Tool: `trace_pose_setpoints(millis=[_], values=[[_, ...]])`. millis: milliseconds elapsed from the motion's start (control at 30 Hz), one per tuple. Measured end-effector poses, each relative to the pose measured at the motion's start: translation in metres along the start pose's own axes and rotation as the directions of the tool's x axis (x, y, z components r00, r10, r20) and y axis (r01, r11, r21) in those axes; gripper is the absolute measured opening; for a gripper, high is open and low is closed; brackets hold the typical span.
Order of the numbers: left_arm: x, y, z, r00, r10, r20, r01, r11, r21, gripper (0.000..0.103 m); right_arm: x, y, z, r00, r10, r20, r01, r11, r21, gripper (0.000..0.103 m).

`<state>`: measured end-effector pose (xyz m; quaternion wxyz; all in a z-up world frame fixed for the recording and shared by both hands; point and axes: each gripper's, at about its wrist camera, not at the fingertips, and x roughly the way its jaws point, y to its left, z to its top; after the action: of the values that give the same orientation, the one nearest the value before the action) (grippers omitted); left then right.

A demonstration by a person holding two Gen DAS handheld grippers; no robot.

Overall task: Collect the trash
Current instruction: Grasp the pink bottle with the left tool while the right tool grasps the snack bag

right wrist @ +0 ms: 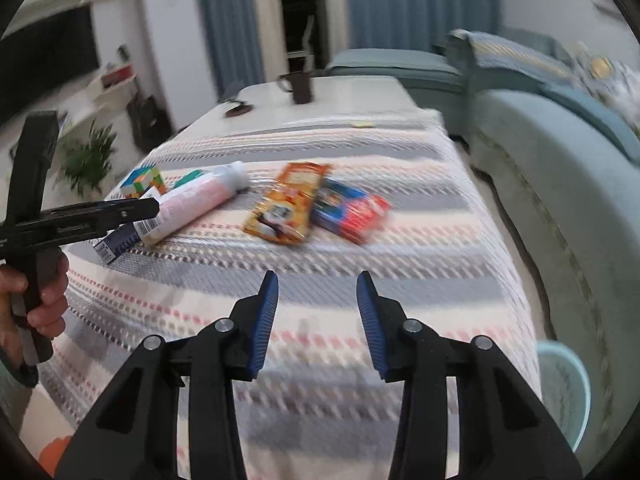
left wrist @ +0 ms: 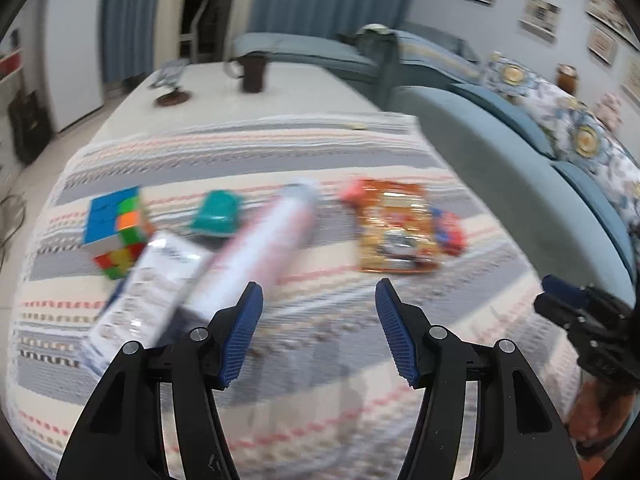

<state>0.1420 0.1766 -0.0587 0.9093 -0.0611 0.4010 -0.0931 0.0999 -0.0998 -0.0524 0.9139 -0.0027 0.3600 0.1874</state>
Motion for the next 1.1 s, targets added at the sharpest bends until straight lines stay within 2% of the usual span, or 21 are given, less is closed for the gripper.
trace_pose_setpoints(millis=[100, 200, 333, 400, 500, 667, 733, 833, 967, 1033, 1067, 1100], values=[[0.009, 0.026, 0.007, 1.000, 0.002, 0.018, -0.002, 1.000, -0.031, 0.061, 0.033, 0.018, 0.020, 1.000, 0.008, -0.018, -0.009, 0.999, -0.040, 0.037], [0.018, 0.031, 0.013, 1.000, -0.004, -0.003, 0.004, 0.999, -0.048, 0.064, 0.061, 0.019, 0.030, 0.999, 0.001, -0.041, -0.001, 1.000, -0.018, 0.037], [0.024, 0.028, 0.014, 0.996, -0.087, -0.018, 0.087, 0.996, -0.034, 0.063, 0.098, 0.006, 0.034, 0.993, 0.044, -0.106, -0.036, 0.997, 0.069, 0.038], [0.024, 0.021, 0.011, 0.985, -0.165, -0.055, 0.164, 0.986, -0.026, 0.062, 0.107, 0.001, 0.033, 0.989, 0.074, -0.126, -0.062, 0.993, 0.101, 0.038], [0.024, 0.009, 0.010, 0.973, -0.218, -0.082, 0.218, 0.976, -0.005, 0.061, 0.115, -0.002, 0.034, 0.986, 0.090, -0.137, -0.075, 0.991, 0.113, 0.038], [0.050, 0.005, 0.017, 0.984, -0.140, -0.114, 0.137, 0.990, -0.033, 0.061, 0.133, -0.002, 0.046, 0.981, 0.118, -0.154, -0.097, 0.986, 0.136, 0.038], [0.068, 0.007, 0.020, 0.982, -0.126, -0.140, 0.117, 0.991, -0.067, 0.061, 0.142, 0.001, 0.050, 0.980, 0.121, -0.158, -0.098, 0.985, 0.145, 0.038], [0.091, 0.008, 0.017, 0.977, -0.116, -0.179, 0.099, 0.990, -0.098, 0.048, 0.156, 0.004, 0.057, 0.979, 0.101, -0.175, -0.077, 0.987, 0.139, 0.038], [0.089, 0.002, 0.012, 0.988, -0.062, -0.140, 0.052, 0.996, -0.075, 0.047, 0.159, 0.003, 0.057, 0.978, 0.109, -0.180, -0.084, 0.986, 0.143, 0.037], [0.087, 0.000, 0.009, 0.991, -0.049, -0.124, 0.039, 0.996, -0.079, 0.047, 0.158, 0.006, 0.057, 0.978, 0.111, -0.179, -0.088, 0.987, 0.133, 0.019], [0.084, -0.001, 0.007, 0.992, -0.044, -0.115, 0.034, 0.996, -0.086, 0.047, 0.158, 0.007, 0.056, 0.975, 0.130, -0.180, -0.107, 0.986, 0.130, 0.004], [0.082, -0.001, 0.005, 0.993, -0.045, -0.106, 0.035, 0.995, -0.092, 0.047, 0.157, 0.007, 0.056, 0.975, 0.137, -0.176, -0.116, 0.985, 0.126, 0.002]])
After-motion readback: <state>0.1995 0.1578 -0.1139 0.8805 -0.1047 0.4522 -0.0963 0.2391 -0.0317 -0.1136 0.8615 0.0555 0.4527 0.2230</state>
